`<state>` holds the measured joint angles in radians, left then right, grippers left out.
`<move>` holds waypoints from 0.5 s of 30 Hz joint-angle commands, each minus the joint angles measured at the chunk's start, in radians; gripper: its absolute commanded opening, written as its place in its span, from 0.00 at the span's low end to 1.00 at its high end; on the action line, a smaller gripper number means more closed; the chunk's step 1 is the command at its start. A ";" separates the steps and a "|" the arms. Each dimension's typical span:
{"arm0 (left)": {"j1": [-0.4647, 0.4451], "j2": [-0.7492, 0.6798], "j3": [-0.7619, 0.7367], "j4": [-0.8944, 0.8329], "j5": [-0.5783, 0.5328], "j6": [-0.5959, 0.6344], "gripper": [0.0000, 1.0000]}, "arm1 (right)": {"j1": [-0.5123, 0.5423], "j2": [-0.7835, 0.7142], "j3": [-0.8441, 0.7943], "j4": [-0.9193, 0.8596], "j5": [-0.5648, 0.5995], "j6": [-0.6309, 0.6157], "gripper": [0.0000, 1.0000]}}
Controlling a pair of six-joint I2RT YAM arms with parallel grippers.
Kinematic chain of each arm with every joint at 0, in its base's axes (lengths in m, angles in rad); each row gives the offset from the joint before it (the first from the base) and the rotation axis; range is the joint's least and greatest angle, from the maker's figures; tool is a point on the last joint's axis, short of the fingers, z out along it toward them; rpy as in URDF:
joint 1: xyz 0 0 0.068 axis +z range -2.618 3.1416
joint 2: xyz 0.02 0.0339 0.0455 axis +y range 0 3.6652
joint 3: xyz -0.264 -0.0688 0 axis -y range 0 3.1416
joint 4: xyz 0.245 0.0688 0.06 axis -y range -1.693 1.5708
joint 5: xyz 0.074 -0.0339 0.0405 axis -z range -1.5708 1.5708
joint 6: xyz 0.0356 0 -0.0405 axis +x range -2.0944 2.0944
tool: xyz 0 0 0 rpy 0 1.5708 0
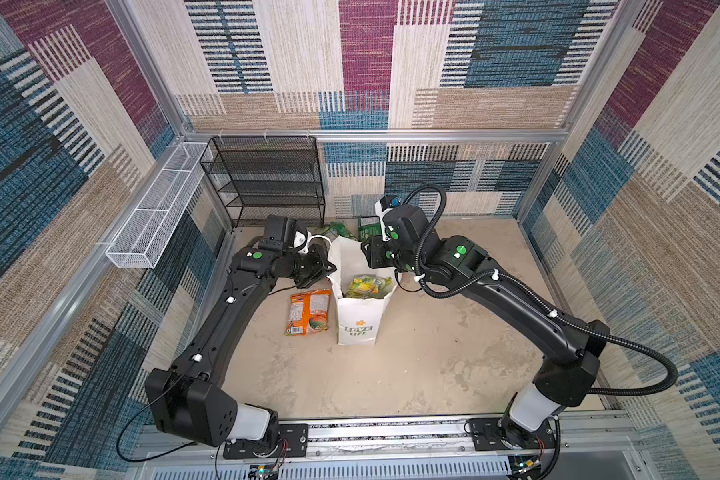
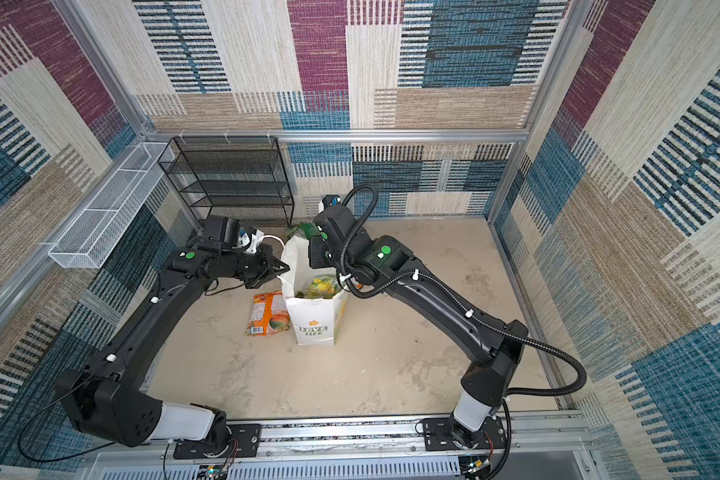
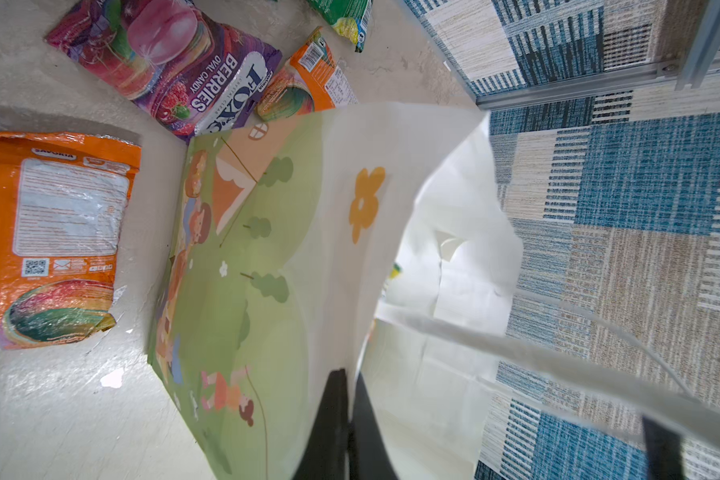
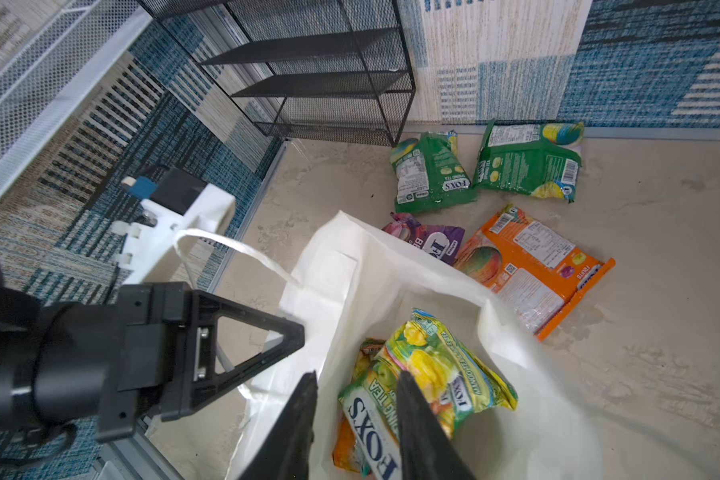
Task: Place the snacks into the paper bag
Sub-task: 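Lower the green packet into the bag and open the right gripper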
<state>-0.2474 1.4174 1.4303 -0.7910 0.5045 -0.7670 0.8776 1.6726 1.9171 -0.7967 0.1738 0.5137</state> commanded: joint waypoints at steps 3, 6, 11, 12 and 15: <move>0.002 -0.004 0.000 0.044 0.010 -0.012 0.00 | 0.003 -0.017 0.090 0.040 -0.083 -0.056 0.45; 0.002 -0.003 0.001 0.044 0.009 -0.013 0.00 | 0.001 -0.029 0.158 0.016 -0.068 -0.087 0.54; 0.003 -0.002 -0.005 0.044 0.005 -0.017 0.00 | -0.046 -0.074 0.184 -0.012 -0.014 -0.121 0.72; 0.005 -0.001 -0.008 0.044 0.006 -0.021 0.00 | -0.083 -0.092 0.158 -0.004 -0.044 -0.119 0.74; 0.014 -0.001 -0.013 0.044 0.014 -0.028 0.00 | -0.231 -0.183 -0.021 0.095 -0.176 -0.085 0.84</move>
<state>-0.2398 1.4178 1.4216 -0.7879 0.5056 -0.7788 0.7322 1.5372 1.9953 -0.7559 0.0891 0.4103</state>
